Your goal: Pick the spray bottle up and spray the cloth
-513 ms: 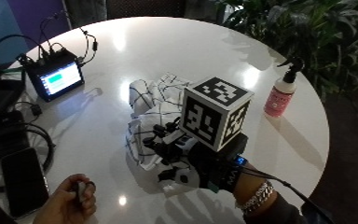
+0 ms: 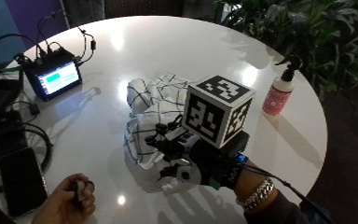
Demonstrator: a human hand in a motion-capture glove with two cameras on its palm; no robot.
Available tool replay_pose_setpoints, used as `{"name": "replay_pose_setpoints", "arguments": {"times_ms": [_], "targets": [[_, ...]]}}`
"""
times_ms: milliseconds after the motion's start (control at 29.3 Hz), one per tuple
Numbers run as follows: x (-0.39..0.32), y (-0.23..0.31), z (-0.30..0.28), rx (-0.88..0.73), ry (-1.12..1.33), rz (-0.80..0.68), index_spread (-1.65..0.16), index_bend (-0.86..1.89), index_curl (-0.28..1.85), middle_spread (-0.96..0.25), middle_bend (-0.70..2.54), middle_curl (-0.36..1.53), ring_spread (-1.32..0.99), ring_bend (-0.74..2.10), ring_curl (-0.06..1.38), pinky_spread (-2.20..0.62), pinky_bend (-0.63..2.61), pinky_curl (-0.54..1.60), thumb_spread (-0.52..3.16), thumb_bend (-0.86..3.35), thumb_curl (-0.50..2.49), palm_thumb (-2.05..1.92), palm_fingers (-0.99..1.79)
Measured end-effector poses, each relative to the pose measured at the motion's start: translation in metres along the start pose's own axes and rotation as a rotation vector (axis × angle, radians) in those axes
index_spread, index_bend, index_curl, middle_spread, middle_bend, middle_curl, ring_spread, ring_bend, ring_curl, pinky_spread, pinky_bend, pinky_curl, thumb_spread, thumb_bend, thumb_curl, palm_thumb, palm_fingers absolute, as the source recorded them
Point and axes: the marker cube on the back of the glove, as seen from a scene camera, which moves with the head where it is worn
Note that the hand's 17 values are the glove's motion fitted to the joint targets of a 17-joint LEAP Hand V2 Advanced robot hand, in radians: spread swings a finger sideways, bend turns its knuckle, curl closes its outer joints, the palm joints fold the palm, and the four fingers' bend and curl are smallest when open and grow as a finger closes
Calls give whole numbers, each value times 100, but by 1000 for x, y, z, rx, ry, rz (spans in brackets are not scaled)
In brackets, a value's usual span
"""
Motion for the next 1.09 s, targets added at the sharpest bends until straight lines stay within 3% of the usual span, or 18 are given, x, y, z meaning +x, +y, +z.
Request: {"name": "replay_pose_setpoints", "arguments": {"times_ms": [308, 718, 1094], "targets": [[11, -17, -17, 28, 40, 18, -44, 23, 26, -10, 18, 20, -8, 24, 18, 24, 29, 23, 119, 24, 13, 49, 40], [98, 6, -55, 137, 35, 333, -42, 25, 31, -7, 19, 24, -8, 22, 21, 25, 24, 25, 127, 20, 16, 51, 53], [152, 24, -84, 310, 85, 510, -40, 20, 33, -7, 15, 26, -8, 27, 25, 24, 26, 29, 129, 16, 18, 54, 66]]}}
